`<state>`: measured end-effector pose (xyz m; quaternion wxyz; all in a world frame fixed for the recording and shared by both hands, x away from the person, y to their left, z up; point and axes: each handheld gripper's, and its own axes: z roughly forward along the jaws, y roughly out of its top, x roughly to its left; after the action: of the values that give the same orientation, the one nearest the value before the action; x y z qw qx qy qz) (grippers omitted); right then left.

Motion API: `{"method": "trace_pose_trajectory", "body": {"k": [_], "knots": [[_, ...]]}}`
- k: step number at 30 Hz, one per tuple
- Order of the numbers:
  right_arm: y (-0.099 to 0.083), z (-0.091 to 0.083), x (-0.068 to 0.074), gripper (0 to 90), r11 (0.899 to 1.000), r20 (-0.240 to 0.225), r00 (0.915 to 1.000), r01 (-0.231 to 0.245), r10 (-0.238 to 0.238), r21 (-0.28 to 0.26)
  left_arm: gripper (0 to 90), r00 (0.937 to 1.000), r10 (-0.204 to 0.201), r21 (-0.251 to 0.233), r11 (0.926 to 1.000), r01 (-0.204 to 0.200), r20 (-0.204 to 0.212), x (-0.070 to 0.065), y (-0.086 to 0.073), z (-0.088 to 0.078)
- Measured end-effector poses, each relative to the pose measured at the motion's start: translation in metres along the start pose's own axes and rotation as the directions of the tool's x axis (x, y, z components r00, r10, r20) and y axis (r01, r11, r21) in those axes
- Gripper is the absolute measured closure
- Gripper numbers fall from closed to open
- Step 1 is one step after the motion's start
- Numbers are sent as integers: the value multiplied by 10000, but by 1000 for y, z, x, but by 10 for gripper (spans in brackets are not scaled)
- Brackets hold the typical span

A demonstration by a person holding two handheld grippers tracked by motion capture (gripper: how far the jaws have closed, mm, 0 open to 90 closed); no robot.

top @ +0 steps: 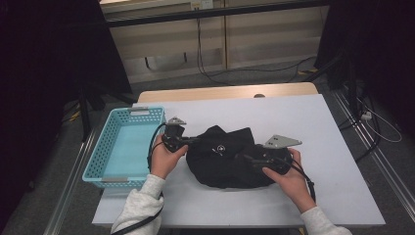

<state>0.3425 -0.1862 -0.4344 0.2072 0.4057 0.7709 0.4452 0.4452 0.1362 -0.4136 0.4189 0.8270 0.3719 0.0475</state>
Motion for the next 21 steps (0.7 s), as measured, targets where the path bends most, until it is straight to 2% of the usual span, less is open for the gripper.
{"method": "trace_pose_trajectory", "body": {"k": [7, 9, 14, 17, 21], "knots": [[7, 9, -3, 395, 9999, -48, 10000, -43, 43, -118, 857, 9999, -47, -177, 9998, 44, -144, 1, -4, -8], [9, 12, -5, 395, 9996, -96, 9998, -185, 183, -233, 857, 9998, -122, -261, 9996, 117, -169, 2, -5, -9], [11, 16, -3, 386, 9997, -292, 9993, -237, 234, -109, 857, 9998, -177, -487, 9987, 171, -108, 2, -3, -11], [11, 21, -3, 380, 10000, -306, 9995, -85, 84, -24, 858, 9999, 63, -641, 9979, -72, -141, 1, 1, -16], [18, 34, -4, 385, 9998, -472, 9987, -183, 178, -100, 858, 9999, 120, -664, 9977, -124, -72, -3, 2, -19]]}}
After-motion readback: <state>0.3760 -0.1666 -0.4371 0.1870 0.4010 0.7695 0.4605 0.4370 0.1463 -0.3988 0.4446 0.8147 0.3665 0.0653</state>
